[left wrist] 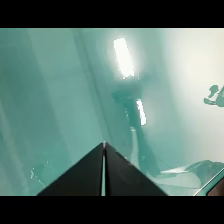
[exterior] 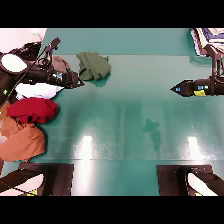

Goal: Fold the shirts.

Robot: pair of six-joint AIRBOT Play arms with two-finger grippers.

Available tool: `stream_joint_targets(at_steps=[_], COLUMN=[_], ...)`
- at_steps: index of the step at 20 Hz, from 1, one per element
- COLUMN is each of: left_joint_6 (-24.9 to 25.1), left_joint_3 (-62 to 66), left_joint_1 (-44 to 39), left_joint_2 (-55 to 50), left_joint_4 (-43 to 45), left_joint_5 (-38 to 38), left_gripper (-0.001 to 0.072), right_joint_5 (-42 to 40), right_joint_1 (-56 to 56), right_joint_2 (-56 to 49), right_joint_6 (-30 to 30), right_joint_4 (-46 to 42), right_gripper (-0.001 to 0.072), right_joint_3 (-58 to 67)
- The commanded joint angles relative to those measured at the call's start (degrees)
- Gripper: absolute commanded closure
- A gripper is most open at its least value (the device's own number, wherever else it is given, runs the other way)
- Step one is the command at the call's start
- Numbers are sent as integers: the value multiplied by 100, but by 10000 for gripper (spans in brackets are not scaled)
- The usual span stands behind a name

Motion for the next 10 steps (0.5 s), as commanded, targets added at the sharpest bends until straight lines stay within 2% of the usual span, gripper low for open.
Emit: stream_joint_targets(at_steps=[1, 10], left_joint_6=[2, -4], left_joint_3=[-7, -11], left_joint_1=[0, 0], left_joint_2=[-9, -2], left_joint_4=[-2, -20], left_joint_5=[9, 44], left_gripper=[677, 677], right_joint_5=[0, -39], right_joint_1=[4, 4], right_joint_2=[-11, -2], right_joint_6=[0, 2], right_joint_4=[-2, 4], right_gripper=[691, 691], right_joint_3=[-11, -96])
